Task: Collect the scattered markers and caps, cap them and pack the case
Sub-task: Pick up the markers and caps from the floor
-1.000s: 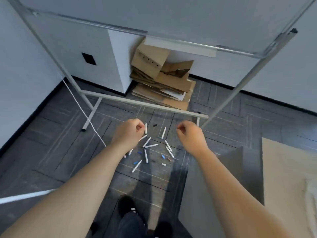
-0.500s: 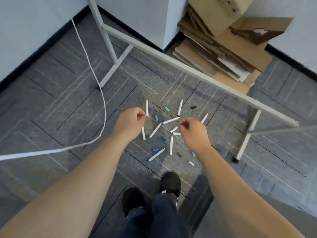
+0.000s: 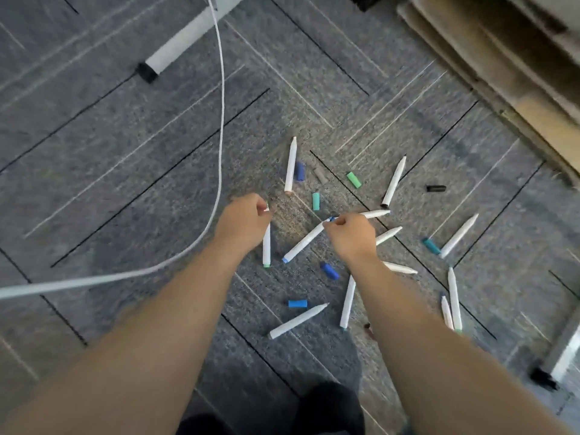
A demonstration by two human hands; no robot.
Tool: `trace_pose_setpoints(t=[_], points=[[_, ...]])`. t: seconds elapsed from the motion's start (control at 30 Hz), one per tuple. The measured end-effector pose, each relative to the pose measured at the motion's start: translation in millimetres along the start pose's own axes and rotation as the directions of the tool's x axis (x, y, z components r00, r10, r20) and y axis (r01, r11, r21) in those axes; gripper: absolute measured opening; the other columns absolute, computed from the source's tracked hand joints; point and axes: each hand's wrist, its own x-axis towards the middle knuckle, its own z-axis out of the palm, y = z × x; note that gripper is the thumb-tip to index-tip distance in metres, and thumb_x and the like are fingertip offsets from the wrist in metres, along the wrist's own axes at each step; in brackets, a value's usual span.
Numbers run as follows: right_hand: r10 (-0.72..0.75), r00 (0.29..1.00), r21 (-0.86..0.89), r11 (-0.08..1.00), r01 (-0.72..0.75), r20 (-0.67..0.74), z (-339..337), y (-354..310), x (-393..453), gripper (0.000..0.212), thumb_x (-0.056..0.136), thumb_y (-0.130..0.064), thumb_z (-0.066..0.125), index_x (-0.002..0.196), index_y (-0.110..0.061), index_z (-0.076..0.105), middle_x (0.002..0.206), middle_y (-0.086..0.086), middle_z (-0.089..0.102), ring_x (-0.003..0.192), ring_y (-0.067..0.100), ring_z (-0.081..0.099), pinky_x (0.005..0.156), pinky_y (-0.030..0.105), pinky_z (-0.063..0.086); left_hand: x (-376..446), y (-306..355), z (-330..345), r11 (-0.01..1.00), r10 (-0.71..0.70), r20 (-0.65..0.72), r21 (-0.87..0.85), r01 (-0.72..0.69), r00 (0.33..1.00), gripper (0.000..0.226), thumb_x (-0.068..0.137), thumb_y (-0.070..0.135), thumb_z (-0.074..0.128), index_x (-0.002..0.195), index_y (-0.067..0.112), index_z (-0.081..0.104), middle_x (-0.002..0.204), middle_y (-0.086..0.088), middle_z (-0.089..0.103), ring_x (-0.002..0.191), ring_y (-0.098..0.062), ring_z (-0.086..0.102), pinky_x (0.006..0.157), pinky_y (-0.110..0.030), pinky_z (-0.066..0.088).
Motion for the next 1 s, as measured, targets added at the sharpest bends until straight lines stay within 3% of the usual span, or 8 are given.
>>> trace_pose_setpoints(t=[0.1,0.23,0.43,0.53,0.63,0.83,0.9,1.0], points=[[0.069,0.997,-0.012,0.998,-0.069,0.024,28.3,11.7,26.2,0.041,0.090,-0.027,0.053,0.056,-0.012,0.036,0.054,0.002,0.039,0.047,0.014,0.037,0.042,0.024,0.025,20.2,-17.4,27.3,0.997,-0.069,0.048,0.035,0.067,0.996,0.022,0.093,0.024,0.050,0.107,0.007,0.055,0.108,-0.010,0.061,0.099,-0.027,0.055,0.078,-0.033,0.041],[0.089,0.995,-0.008,0.996,-0.089,0.044,50.2,15.0,43.9,0.044,0.090,-0.037,0.054,0.057,-0.013,0.037,0.055,0.001,0.042,0.046,0.014,0.039,0.041,0.023,0.025,35.7,-27.5,50.0,0.987,-0.137,0.073,0.098,0.130,0.988,0.026,0.089,0.033,0.056,0.090,0.010,0.044,0.071,0.001,0.045,0.068,-0.018,0.045,0.051,-0.027,0.030],[0.029,1.000,0.053,0.998,-0.029,0.004,53.7,9.2,45.2,0.032,0.090,-0.026,0.051,0.063,-0.013,0.040,0.060,-0.001,0.042,0.050,0.013,0.040,0.043,0.022,0.027,42.0,-26.5,51.7,0.973,-0.080,0.020,0.219,0.074,0.997,0.026,0.092,0.021,0.051,0.104,-0.002,0.049,0.100,-0.019,0.059,0.082,-0.033,0.054,0.062,-0.033,0.035],[-0.024,0.992,0.180,0.983,0.047,-0.127,41.9,6.2,38.6,0.015,0.096,-0.020,0.039,0.088,-0.007,0.041,0.062,-0.003,0.041,0.051,0.009,0.040,0.043,0.023,0.026,42.9,-12.6,42.0,0.988,-0.019,-0.073,0.151,0.030,0.997,0.025,0.096,0.016,0.038,0.113,-0.003,0.040,0.092,-0.019,0.056,0.074,-0.032,0.049,0.057,-0.032,0.030],[0.074,0.964,0.348,0.937,0.020,-0.255,26.1,8.2,45.4,0.008,0.098,-0.016,0.036,0.096,-0.008,0.035,0.064,-0.004,0.040,0.055,0.014,0.043,0.044,0.024,0.027,56.9,9.6,37.1,0.996,0.024,-0.126,0.083,-0.013,0.992,0.025,0.098,0.017,0.034,0.115,-0.001,0.039,0.089,-0.014,0.051,0.073,-0.027,0.046,0.059,-0.033,0.031],[0.249,0.930,0.496,0.864,-0.087,-0.271,7.6,27.3,70.7,0.032,0.091,-0.024,0.056,0.109,-0.006,0.038,0.093,0.008,0.054,0.078,0.025,0.055,0.064,0.033,0.046,105.9,41.2,52.2,0.999,0.011,-0.178,0.032,-0.005,0.984,0.046,0.092,0.029,0.052,0.125,0.000,0.039,0.126,-0.019,0.048,0.109,-0.033,0.053,0.071,-0.032,0.036],[0.278,0.927,0.513,0.850,-0.116,-0.251,5.2,32.2,76.9,0.040,0.089,-0.024,0.059,0.115,-0.004,0.035,0.087,0.004,0.049,0.070,0.021,0.053,0.055,0.030,0.043,116.0,44.3,56.2,0.999,-0.006,-0.190,0.032,0.013,0.982,0.048,0.090,0.030,0.055,0.125,-0.001,0.039,0.127,-0.019,0.048,0.112,-0.035,0.053,0.075,-0.036,0.041],[0.285,0.923,0.507,0.853,-0.122,-0.259,4.4,35.8,82.2,0.043,0.088,-0.016,0.060,0.118,-0.004,0.033,0.080,0.000,0.045,0.070,0.018,0.050,0.062,0.026,0.042,123.3,43.1,59.4,0.998,-0.002,-0.209,0.055,0.013,0.978,0.046,0.092,0.028,0.052,0.123,-0.002,0.040,0.127,-0.021,0.048,0.115,-0.035,0.050,0.081,-0.039,0.041]])
